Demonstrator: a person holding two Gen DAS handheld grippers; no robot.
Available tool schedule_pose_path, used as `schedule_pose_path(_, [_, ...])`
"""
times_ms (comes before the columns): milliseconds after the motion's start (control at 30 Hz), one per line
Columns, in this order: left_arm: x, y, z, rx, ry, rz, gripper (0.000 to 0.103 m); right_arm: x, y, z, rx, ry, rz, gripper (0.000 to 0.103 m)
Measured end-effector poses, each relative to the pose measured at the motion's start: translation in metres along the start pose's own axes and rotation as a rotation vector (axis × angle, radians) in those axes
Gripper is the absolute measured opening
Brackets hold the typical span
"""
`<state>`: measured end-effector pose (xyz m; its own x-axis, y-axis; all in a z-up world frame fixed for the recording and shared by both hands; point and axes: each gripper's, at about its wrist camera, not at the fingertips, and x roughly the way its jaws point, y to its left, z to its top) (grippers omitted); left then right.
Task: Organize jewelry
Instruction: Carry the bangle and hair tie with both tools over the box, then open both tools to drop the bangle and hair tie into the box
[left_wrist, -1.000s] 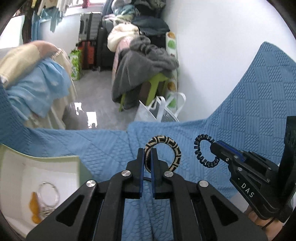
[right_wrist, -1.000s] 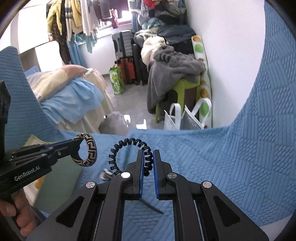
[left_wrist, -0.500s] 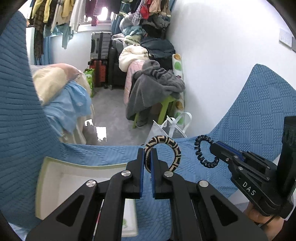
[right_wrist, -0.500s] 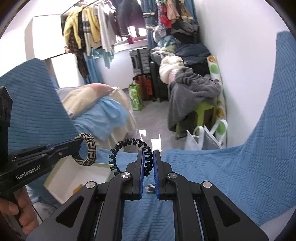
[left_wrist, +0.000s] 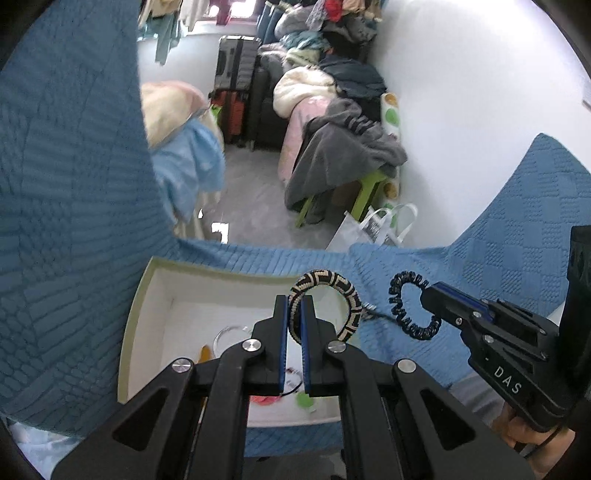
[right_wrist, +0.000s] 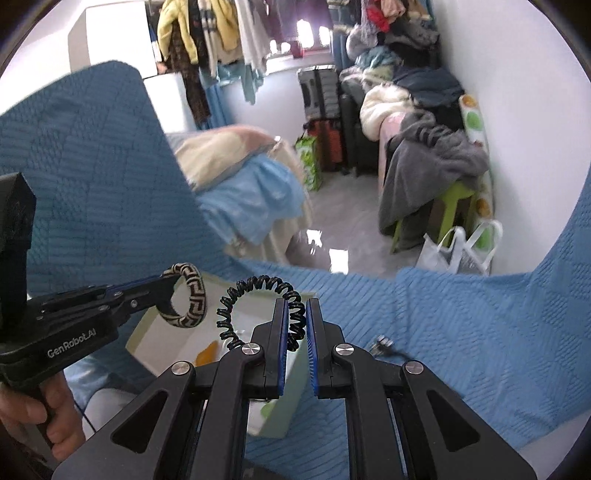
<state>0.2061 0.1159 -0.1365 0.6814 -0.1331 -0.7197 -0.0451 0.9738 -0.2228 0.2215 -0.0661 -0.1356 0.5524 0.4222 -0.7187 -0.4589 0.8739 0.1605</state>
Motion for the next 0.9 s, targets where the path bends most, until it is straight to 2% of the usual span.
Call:
schedule_pose_path(267, [0.032, 0.028, -0.027, -0.007, 0.115, 0.053, 0.006, 0.045, 0.023, -0.031, -0.023, 0.133, 0.000, 0.009])
schedule_pose_path(400, [0.043, 0.034, -0.037, -0.008, 0.154, 0.045, 0.006, 0.057, 0.028, -0.042, -0.029, 0.177, 0.006, 0.009])
schedule_pose_path(467, [0.045, 0.031, -0.038, 0.007, 0.160, 0.058, 0.006, 0.061, 0.028, -0.046, -0.028, 0.190, 0.015, 0.009])
schedule_pose_path(600, [0.039, 0.031, -0.036, 0.003, 0.141, 0.034, 0.007, 0.060, 0.025, -0.047, -0.013, 0.191, 0.038, 0.011])
schedule_pose_path(633, [0.038, 0.031, -0.036, -0.002, 0.142, 0.032, 0.009, 0.058, 0.024, -0.046, -0.012, 0.186, 0.044, 0.014])
schedule_pose_path(667, [0.037, 0.033, -0.036, -0.009, 0.143, 0.029, 0.020, 0.056, 0.024, -0.044, -0.012, 0.179, 0.048, 0.024])
schedule_pose_path(700, [0.036, 0.034, -0.036, -0.017, 0.142, 0.029, 0.030, 0.051, 0.023, -0.043, -0.016, 0.159, 0.055, 0.028])
schedule_pose_path(733, [0.035, 0.034, -0.036, -0.021, 0.137, 0.034, 0.053, 0.049, 0.023, -0.042, -0.021, 0.146, 0.054, 0.028])
schedule_pose_path(767, [0.032, 0.034, -0.037, -0.022, 0.119, 0.038, 0.067, 0.045, 0.022, -0.040, -0.028, 0.133, 0.054, 0.028])
schedule_pose_path(900, [0.023, 0.029, -0.036, -0.015, 0.089, 0.015, 0.068, 0.033, 0.003, -0.033, -0.040, 0.087, 0.023, 0.028])
